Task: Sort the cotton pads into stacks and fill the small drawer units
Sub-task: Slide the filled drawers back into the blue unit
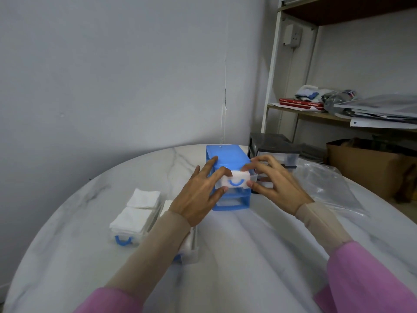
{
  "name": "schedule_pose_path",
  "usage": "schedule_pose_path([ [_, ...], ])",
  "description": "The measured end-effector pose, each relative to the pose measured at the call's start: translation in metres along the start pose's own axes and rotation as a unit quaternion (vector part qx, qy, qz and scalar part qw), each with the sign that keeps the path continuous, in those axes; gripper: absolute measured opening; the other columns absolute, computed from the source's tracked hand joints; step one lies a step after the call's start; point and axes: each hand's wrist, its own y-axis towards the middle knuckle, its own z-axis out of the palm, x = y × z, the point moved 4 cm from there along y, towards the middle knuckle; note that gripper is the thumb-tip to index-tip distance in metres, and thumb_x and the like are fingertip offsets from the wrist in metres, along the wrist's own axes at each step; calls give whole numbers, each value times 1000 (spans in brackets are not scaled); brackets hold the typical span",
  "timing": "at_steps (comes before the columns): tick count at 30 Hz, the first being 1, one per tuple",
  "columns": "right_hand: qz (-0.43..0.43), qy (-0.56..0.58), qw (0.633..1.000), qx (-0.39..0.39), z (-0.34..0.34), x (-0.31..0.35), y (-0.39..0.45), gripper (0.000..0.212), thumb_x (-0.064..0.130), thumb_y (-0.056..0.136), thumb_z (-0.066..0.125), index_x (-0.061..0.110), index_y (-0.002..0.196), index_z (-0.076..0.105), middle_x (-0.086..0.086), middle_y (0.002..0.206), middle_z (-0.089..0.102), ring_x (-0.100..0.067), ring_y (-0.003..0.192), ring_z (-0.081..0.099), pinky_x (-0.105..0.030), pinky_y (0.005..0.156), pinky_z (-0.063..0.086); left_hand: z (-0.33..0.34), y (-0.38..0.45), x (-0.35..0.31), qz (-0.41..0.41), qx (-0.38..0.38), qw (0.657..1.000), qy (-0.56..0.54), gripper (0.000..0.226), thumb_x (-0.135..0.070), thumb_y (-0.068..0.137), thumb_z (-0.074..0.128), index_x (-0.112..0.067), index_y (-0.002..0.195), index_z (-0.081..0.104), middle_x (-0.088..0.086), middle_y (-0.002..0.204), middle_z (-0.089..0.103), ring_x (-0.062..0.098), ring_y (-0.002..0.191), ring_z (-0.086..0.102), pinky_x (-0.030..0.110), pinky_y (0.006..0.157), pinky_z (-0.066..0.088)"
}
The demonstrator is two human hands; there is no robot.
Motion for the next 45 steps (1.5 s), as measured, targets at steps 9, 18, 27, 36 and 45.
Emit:
schedule_pose_path([
  [9, 6, -39, 999, -12, 3, -3, 2, 22, 27, 90, 58, 28, 112, 63, 6, 125, 38, -7, 98, 48, -12, 84, 45, 0, 2, 1, -7, -20, 1000, 4, 34, -30, 97, 45, -24, 130, 48, -1, 155, 18, 19, 138, 27, 25, 112, 19],
  [18, 30, -80, 996, 2, 6, 2, 5, 31, 27, 92, 56, 21, 123, 60, 0, 131, 38, -10, 100, 49, -23, 90, 45, -2, 3, 0, -17, -30, 995, 96, 41, -35, 100, 33, -29, 141, 36, 0, 156, 15, 23, 141, 21, 25, 112, 18],
  [27, -15, -25, 997, -64, 0, 10, 1, 16, 19, 86, 65, 20, 100, 58, 5, 110, 50, -9, 91, 53, -30, 83, 52, -14, -2, 0, -14, -179, 981, -67, 19, -17, 76, 76, -15, 95, 72, 4, 114, 67, 17, 104, 64, 3, 90, 33],
  [36, -1, -10, 992, -123, 7, 14, 5, 25, 16, 83, 69, 23, 94, 48, 6, 101, 45, -8, 79, 53, -36, 75, 55, -13, -1, 5, -46, -213, 967, -128, 38, -15, 76, 76, -14, 109, 57, -7, 107, 66, 9, 101, 62, 15, 87, 42],
  [45, 18, -35, 986, -161, 15, 18, 9, 19, 15, 82, 69, 17, 85, 51, 6, 95, 41, -6, 70, 48, -30, 70, 53, -10, 3, 7, -67, -215, 968, -113, 24, -11, 80, 72, -11, 101, 61, -6, 105, 67, 15, 98, 63, 11, 84, 38],
])
